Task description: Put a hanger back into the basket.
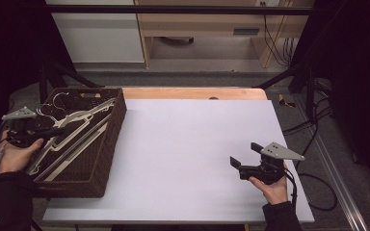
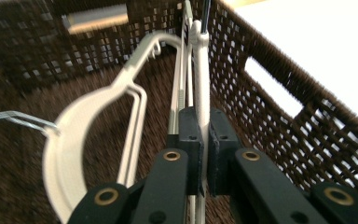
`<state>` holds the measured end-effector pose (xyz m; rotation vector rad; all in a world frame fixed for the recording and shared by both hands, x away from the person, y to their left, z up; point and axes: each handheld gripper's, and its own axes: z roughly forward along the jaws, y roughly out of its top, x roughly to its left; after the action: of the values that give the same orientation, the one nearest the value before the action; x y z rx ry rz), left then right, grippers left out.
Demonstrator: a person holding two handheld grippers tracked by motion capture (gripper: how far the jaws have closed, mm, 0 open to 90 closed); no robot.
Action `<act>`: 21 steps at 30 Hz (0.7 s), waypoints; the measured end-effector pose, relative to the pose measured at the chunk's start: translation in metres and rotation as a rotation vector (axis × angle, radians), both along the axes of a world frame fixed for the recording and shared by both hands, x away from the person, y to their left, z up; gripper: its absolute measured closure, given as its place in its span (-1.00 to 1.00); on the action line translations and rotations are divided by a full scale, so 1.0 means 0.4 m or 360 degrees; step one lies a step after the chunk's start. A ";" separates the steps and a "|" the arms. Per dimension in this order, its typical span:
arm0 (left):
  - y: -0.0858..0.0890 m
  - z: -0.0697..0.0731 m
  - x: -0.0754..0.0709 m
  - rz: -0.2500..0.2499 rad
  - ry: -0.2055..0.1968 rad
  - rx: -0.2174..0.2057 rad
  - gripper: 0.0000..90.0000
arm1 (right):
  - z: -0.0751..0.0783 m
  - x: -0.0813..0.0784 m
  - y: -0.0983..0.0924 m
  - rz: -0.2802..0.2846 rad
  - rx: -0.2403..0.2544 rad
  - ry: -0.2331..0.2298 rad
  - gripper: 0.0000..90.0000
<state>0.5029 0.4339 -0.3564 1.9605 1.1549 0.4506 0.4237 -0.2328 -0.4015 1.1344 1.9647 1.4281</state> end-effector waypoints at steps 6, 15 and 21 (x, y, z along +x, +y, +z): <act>0.006 -0.039 -0.003 0.0069 0.0070 -0.0025 0.89 | -0.002 0.002 0.003 -0.0006 -0.0001 0.0007 -0.85; 0.023 -0.047 0.006 0.0301 0.0118 0.0000 0.80 | -0.004 0.004 0.001 -0.0016 0.0003 0.0005 -0.84; 0.045 -0.034 -0.023 0.0429 0.0029 -0.0039 0.52 | -0.006 0.007 0.003 -0.0022 0.0013 0.0010 -0.85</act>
<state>0.4936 0.4518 -0.3702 1.7982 1.4372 0.5560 0.4266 -0.2315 -0.4038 1.1548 1.9536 1.4284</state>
